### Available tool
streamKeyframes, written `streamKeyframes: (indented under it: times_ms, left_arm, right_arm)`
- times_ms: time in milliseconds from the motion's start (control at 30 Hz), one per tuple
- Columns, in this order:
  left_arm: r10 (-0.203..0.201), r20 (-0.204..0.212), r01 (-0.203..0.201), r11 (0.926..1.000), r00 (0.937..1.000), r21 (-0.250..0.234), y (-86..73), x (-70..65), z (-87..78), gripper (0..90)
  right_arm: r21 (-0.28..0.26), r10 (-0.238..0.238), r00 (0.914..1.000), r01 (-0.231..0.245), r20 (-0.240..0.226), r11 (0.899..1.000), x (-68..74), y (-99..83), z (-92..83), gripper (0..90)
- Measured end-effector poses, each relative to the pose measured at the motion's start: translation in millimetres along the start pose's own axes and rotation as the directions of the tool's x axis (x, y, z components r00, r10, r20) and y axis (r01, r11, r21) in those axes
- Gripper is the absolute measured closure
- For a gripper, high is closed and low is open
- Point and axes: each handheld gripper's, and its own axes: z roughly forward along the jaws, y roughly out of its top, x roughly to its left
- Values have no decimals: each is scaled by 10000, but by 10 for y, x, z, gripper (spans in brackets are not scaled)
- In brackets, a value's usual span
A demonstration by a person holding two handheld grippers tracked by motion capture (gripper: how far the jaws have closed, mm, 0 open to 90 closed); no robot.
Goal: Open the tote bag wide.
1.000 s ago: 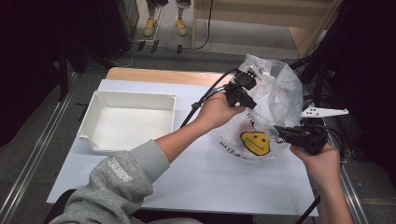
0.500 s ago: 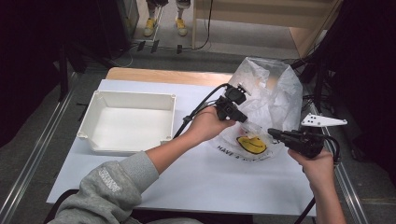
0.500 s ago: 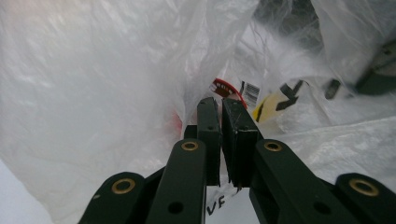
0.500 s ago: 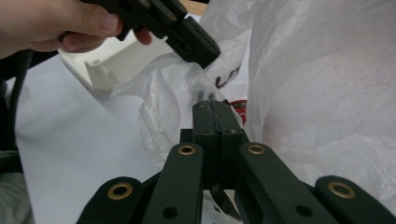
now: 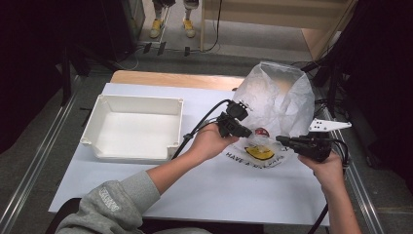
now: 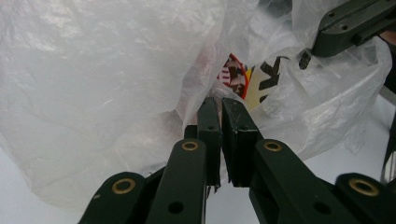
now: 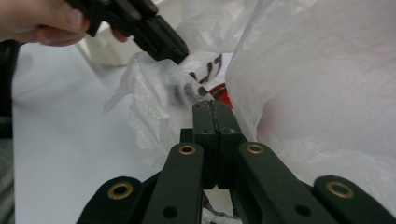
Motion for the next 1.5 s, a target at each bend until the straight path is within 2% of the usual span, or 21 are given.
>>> streamKeyframes:
  times_ms: [33,100,167,300,533,633,933,1000,1100,1133,1200,1233,1400,1467,1500]
  left_arm:
    - [0,0,0,10000,10000,0,0,0,0,869]
    - [-111,18,111,9999,9999,-78,-46,23,9,869]
    - [-187,54,188,9998,9998,-98,-81,30,17,869]
    - [-210,44,210,9998,9998,-66,-138,33,44,868]
    - [-315,-24,315,9995,9995,-64,-201,62,88,869]
    - [-362,-108,362,9993,9993,-26,-234,97,118,869]
    - [-529,-242,529,9986,9983,5,-286,143,207,869]
    - [-615,-345,618,9981,9975,73,-303,175,245,869]
    - [-651,-402,655,9978,9971,93,-312,199,267,869]
    - [-682,-424,687,9976,9968,110,-316,210,276,869]
    - [-737,-473,744,9971,9962,129,-321,235,297,869]
    - [-828,-483,836,9964,9954,131,-324,255,318,870]
    - [-871,-591,886,9958,9944,226,-334,285,371,870]
    - [-894,-622,915,9953,9940,308,-340,302,390,870]
    - [-914,-644,938,9950,9937,353,-347,316,405,870]
  right_arm:
    - [0,0,10000,0,0,10000,0,0,0,900]
    - [-25,-552,9976,551,-413,9985,-1,-26,20,900]
    - [16,-622,9964,624,-577,9981,-20,-45,28,900]
    - [218,-658,9936,680,-915,9974,-72,-97,58,900]
    - [504,-546,9939,596,-960,9969,-133,-155,143,900]
    - [610,-312,9964,360,-784,9975,-160,-195,175,900]
    - [596,-14,9989,42,-474,9982,-158,-289,224,900]
    - [554,171,9997,-160,-196,9983,-159,-319,242,900]
    - [451,193,9998,-193,1,9988,-155,-335,240,900]
    - [435,268,9994,-276,196,9987,-150,-352,240,900]
    - [436,346,9991,-357,254,9984,-150,-364,239,900]
    - [454,454,9976,-478,531,9978,-154,-395,237,900]
    - [318,731,9936,-760,857,9966,-151,-442,244,900]
    - [340,867,9910,-906,1017,9953,-154,-465,248,900]
    - [293,1094,9870,-1136,1180,9931,-162,-498,244,900]
